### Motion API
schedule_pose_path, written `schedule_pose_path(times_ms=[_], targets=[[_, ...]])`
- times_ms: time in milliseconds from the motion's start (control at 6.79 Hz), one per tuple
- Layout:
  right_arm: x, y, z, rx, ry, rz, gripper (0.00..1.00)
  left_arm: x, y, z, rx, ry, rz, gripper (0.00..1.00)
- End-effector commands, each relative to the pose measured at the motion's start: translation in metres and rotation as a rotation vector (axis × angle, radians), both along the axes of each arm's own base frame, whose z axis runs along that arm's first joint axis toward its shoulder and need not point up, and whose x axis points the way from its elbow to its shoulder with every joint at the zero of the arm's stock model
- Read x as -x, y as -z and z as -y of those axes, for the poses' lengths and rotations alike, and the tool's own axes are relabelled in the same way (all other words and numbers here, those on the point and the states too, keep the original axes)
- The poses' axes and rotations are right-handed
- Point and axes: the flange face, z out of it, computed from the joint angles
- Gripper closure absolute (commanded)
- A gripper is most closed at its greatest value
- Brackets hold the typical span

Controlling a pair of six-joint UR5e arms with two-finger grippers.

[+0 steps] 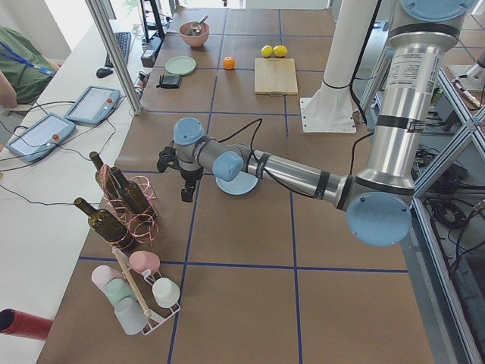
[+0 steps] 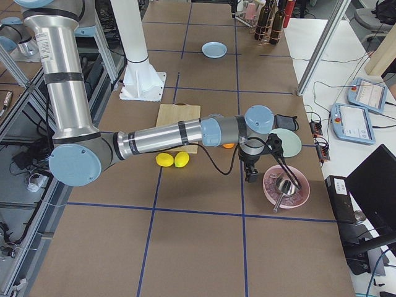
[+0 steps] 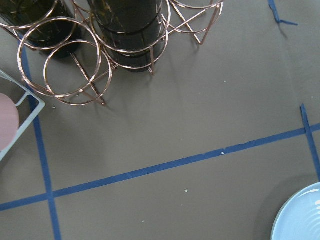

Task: Pick orange to plate
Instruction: 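Move the left gripper down to the rim of the light blue plate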

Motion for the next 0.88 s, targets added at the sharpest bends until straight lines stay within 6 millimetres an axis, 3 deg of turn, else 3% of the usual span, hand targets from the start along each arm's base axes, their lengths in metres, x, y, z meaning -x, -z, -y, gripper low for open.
schedule_pose_path(times_ms=[0,295,736], targets=[[0.003,-0.005,0.000,0.018,0.000,0.014,0.00,-0.063,-0.009,-0.040,0.053,0.083,-0.020,0.00],[0.004,0.003,0.001,0.063,-0.047,0.032,0.00,-0.092,-0.036,-0.083,0.104,0.065,-0.051,0.00],[0.005,0.004,0.001,0.068,-0.047,0.046,0.00,-0.131,-0.048,-0.102,0.113,0.048,-0.006,0.00]])
